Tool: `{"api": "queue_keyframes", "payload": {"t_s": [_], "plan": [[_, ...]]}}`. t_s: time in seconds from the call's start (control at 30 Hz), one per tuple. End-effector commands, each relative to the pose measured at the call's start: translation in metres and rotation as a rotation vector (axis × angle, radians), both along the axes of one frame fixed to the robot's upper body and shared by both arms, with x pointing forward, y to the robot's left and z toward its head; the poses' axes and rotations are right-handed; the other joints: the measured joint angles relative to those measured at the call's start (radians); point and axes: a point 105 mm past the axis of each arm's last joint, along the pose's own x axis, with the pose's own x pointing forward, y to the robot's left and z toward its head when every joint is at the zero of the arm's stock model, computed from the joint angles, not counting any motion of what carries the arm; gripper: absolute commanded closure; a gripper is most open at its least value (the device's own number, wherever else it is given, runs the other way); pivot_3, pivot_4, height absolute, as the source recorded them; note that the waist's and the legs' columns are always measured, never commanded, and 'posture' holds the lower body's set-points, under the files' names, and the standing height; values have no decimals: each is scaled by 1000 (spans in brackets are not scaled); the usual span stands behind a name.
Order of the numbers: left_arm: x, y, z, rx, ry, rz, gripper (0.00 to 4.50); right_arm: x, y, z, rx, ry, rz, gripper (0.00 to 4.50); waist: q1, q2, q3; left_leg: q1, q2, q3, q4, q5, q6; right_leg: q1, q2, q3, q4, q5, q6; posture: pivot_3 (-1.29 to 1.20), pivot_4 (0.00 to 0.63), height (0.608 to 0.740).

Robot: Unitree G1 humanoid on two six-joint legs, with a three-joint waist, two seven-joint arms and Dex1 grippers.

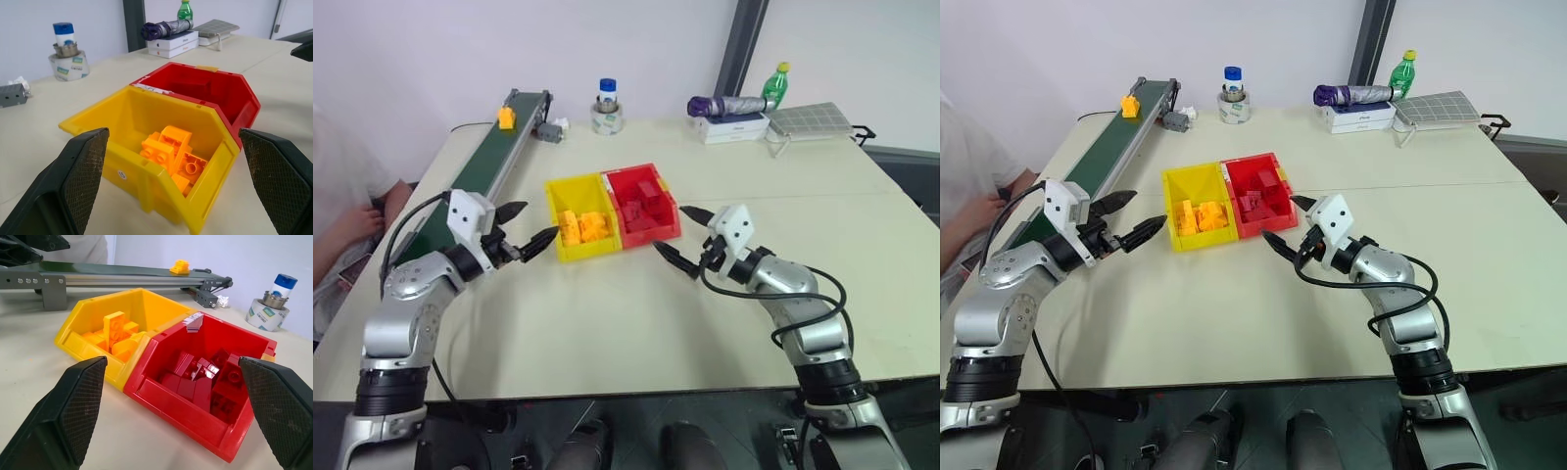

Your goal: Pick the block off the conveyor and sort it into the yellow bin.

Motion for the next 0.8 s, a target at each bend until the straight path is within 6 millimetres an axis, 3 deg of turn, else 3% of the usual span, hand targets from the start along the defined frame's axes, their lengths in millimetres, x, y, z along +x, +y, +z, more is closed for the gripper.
{"api": "queue_keyframes", "payload": {"t_s": [0.03,0.17,0.37,0.5,0.8], "plan": [[-7,8,20,6,-126,57,24,-2,-1,14,13,-57,5,0,0,0,0,0,0,0,0,0,0,0,0,0,0,0,0,0,150,740],[-12,23,24,-40,-165,157,24,-2,-1,15,17,-59,6,0,1,0,0,0,0,0,0,0,0,0,0,0,0,0,0,0,150,740],[-28,48,15,-77,-153,279,24,-2,-1,14,14,-57,13,0,0,0,0,0,1,1,0,0,1,0,0,1,0,0,0,0,150,740],[-42,97,2,-129,-147,509,24,0,1,14,18,-55,22,0,0,0,0,0,1,2,0,0,0,0,1,1,0,-1,-2,0,150,740],[-54,147,-3,-190,-184,753,24,1,4,14,16,-56,38,0,3,-1,0,0,3,3,1,-1,0,1,2,1,-1,-1,-4,0,150,740]]}}
